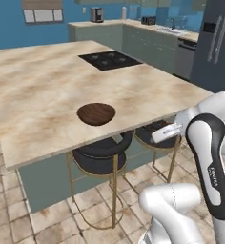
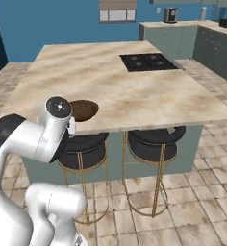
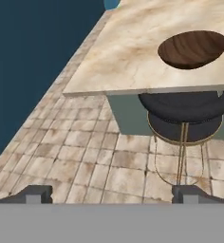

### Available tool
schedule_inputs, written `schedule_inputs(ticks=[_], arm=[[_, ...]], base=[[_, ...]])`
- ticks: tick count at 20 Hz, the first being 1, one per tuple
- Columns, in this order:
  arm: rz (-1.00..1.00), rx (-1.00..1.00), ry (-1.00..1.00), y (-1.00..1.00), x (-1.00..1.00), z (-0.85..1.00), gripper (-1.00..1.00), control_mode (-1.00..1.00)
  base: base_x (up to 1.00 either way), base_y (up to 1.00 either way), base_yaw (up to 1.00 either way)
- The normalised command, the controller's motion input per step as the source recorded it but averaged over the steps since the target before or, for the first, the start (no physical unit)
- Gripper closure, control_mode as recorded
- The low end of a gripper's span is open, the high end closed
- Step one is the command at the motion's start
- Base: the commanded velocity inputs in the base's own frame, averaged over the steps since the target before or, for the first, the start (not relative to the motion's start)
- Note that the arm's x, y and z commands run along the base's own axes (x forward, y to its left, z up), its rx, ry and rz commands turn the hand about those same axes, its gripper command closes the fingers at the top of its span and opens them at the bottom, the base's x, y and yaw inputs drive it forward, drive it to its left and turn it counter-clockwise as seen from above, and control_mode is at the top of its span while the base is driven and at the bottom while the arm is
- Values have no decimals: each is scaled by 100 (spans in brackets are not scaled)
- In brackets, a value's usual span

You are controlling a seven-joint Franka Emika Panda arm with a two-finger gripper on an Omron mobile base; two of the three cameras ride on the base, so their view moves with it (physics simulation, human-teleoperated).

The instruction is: Pick up the bowls from the cabinet and place each bowl in front of a stool on the dining counter.

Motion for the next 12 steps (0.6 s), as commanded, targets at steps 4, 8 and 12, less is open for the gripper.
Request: schedule_inputs(ticks=[4, 8, 12], arm=[[0, 0, 0, 0, 0, 0, -100, 100], [0, 0, 0, 0, 0, 0, -100, 100], [0, 0, 0, 0, 0, 0, -100, 100]], base=[[-34, -82, -54], [2, -100, -49], [29, -100, -47]])
